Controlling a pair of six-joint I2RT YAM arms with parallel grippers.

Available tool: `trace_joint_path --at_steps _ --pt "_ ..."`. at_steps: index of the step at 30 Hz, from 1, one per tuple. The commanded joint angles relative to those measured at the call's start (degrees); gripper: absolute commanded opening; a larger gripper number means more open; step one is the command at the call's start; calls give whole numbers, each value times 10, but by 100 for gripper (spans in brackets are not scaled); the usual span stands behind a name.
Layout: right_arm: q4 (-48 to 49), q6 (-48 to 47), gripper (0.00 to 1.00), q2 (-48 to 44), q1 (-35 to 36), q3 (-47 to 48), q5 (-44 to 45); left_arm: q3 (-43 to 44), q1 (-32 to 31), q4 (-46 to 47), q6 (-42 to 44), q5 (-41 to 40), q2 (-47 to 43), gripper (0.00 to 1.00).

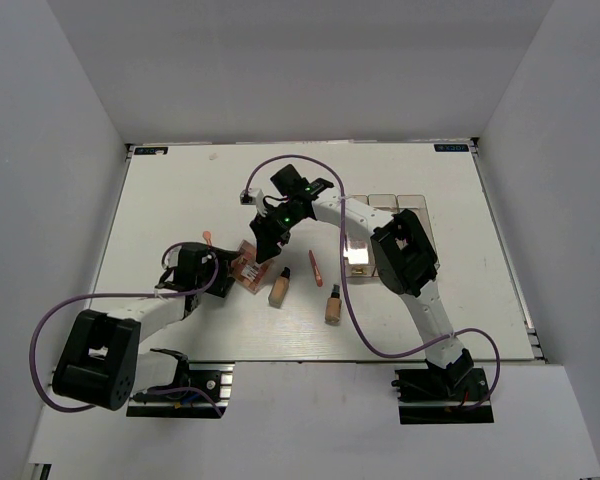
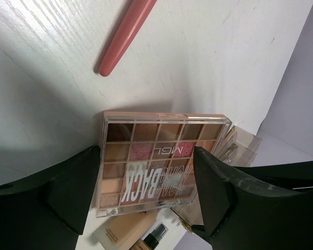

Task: Organize the makeup

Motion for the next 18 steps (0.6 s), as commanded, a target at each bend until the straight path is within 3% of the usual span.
trace_joint_path --at_steps 1,10,18 --pt "-10 0 62 -23 21 -2 -51 -19 -1 -9 1 -12 4 83" --pt "-9 0 61 -24 20 -4 -51 -34 -1 23 0 -17 6 97" --pt "-11 -2 60 -23 21 -3 -52 -44 -1 57 0 -6 14 98"
